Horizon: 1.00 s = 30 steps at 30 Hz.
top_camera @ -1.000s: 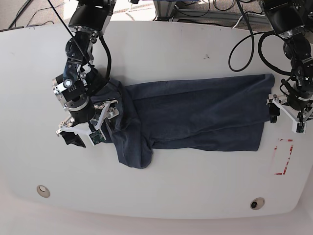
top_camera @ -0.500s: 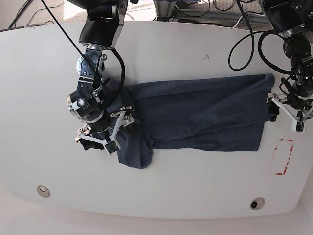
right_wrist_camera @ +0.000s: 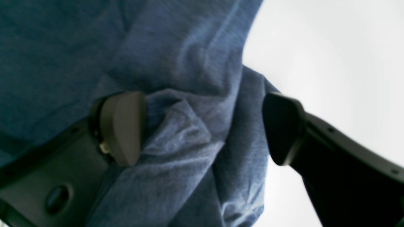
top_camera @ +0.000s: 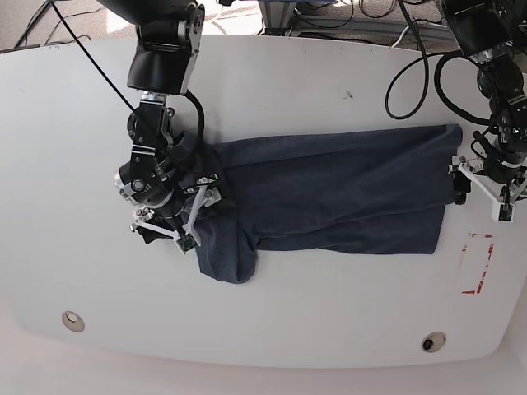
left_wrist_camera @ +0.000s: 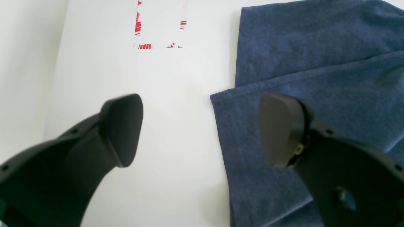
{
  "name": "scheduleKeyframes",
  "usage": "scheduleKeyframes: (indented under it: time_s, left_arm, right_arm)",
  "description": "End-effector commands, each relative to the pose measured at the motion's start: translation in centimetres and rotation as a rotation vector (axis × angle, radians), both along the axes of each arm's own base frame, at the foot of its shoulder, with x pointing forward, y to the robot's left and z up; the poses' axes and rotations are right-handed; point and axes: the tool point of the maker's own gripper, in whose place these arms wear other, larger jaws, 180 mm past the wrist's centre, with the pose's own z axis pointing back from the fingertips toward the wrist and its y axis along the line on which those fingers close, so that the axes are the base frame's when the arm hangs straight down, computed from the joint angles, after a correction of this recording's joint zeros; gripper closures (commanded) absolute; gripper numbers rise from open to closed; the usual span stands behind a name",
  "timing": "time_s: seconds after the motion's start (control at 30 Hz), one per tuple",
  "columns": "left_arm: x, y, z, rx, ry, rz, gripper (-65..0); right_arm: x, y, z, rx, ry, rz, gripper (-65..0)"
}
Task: Layout the t-shirt on the table in an organized manner, then fold the t-shirt properly
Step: 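Lower the right gripper onto the bunched shirt end and grasp it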
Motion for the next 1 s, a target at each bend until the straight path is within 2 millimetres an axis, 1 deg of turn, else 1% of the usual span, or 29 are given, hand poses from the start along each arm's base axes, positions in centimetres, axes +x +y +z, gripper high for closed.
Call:
scheduleKeyframes:
  time_s: [0.0, 0.1, 0.23, 0.33, 0.47, 0.5, 0.57, 0.63, 0.7, 0.73, 0.8, 0.9, 0.97]
  left_arm:
    - [0.9, 0.4, 2.0, 0.021, -0.059, -0.006, -52.8]
    - [0.9, 0.4, 2.0, 0.021, -0.059, -0.006, -52.8]
    - [0.9, 0.5, 2.0, 0.02, -0.06, -0.006, -52.8]
    - [1.0, 0.5, 2.0, 0.02, -0.061, -0.006, -52.8]
    - [1.0, 0.5, 2.0, 0.02, -0.061, -0.006, -52.8]
    - [1.0, 0.5, 2.0, 0.02, -0.061, -0.006, -52.8]
    - [1.0, 0.5, 2.1, 0.02, -0.063, -0.006, -52.8]
    - [1.0, 0.5, 2.0, 0.019, -0.061, -0.005, -52.8]
    - [1.0, 0.5, 2.0, 0.019, -0.061, -0.005, -52.8]
    - [1.0, 0.5, 2.0, 0.019, -0.061, -0.005, -52.8]
    - [1.0, 0.5, 1.8, 0.017, -0.056, -0.003, -52.8]
    - [0.8, 0.9, 0.8, -0.001, -0.03, 0.011, -52.8]
    - [1.0, 1.3, 0.2, -0.019, -0.018, 0.024, -52.8]
  right_arm:
    - [1.5, 0.4, 1.6, 0.027, -0.066, 0.008, -51.0]
    - [1.3, -0.6, 0.9, 0.015, -0.047, 0.005, -43.8]
    - [1.0, -0.7, -0.1, 0.019, -0.019, 0.005, -34.2]
    - [1.0, -0.7, -0.2, 0.02, -0.018, 0.005, -26.6]
    - [1.0, -0.9, -0.1, 0.011, -0.02, 0.005, -12.2]
    - [1.0, -0.9, 0.1, 0.008, -0.026, 0.004, -6.7]
    - [1.2, -1.0, 0.8, 0.002, -0.045, 0.002, 0.0]
    - [1.3, -1.2, 1.4, -0.005, -0.062, 0.0, 0.0]
    - [1.1, -1.4, 1.8, -0.02, -0.066, -0.005, -1.4]
    - [0.9, -1.6, 2.0, -0.032, -0.066, -0.009, -1.0]
    - [1.0, -1.9, 3.2, -0.051, -0.091, -0.014, 0.0]
    - [1.0, -2.2, 4.5, -0.071, -0.116, -0.023, 0.0]
    - [0.7, -2.5, 4.8, -0.084, -0.115, -0.03, 0.0]
